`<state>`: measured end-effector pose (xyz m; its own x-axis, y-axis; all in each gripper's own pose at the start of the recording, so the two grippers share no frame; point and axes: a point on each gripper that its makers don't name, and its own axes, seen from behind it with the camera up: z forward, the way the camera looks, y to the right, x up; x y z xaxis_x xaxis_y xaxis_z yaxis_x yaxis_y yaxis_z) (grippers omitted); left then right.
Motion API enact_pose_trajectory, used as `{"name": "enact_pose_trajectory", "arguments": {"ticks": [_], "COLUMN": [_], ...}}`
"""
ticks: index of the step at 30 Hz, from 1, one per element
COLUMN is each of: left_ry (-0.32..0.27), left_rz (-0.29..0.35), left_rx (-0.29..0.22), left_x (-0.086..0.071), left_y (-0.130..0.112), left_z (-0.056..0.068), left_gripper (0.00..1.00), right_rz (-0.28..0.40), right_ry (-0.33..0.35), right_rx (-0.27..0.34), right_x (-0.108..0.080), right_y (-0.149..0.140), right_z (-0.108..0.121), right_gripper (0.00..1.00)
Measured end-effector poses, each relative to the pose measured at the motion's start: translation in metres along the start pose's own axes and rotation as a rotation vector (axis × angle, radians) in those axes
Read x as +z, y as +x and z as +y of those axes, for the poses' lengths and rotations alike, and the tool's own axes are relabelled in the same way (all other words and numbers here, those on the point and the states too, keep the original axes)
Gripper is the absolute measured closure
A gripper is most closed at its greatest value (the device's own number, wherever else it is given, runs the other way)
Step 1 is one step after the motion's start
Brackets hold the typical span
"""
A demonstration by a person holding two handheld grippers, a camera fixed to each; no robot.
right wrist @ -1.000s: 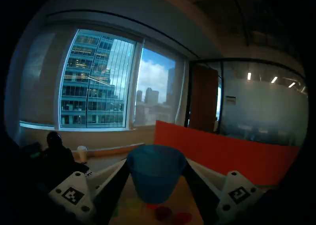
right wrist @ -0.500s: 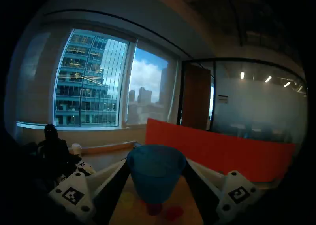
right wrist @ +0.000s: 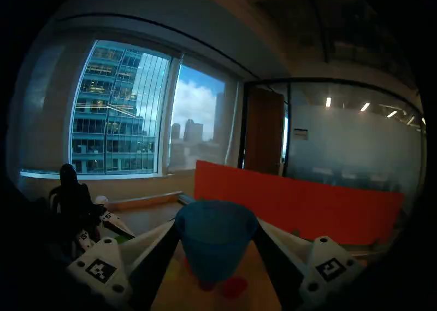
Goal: Pour water
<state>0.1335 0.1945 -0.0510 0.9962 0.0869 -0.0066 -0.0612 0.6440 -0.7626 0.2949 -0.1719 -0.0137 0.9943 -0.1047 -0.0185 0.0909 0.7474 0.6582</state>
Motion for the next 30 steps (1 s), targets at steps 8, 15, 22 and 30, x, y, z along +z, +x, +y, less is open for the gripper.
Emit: {"name": "enact_pose_trajectory", "arguments": {"ticks": [8,15,22,30], "left_ry": [0.003,0.008,0.003,-0.005], "left_rz": [-0.006,-0.017,-0.037,-0.06], "left_rx": [0.007,0.011,0.018,0.024], "left_x": [-0.002,-0.004,-0.004,-0.002], "left_y": [0.002,0.002,-0.001,-0.006], "left_z": [0.0,-0.003,-0.002,0.0], "left_gripper": [0.1,0.1,0.1,0.1], "right_rz": [-0.005,-0.021,-0.047,-0.088], "right_ry": [0.006,0.01,0.017,0.026], "right_rx": [0.006,0.017,0.025,0.009], "right_x": [-0.005,-0.009,-0.015,-0.018], "right_y": [-0.009,-0.025,-0.045,-0.068], "right_z": [-0.001,0.0,-0.001,-0.002], "right_gripper": [0.09,0.09,0.08,0.08]}}
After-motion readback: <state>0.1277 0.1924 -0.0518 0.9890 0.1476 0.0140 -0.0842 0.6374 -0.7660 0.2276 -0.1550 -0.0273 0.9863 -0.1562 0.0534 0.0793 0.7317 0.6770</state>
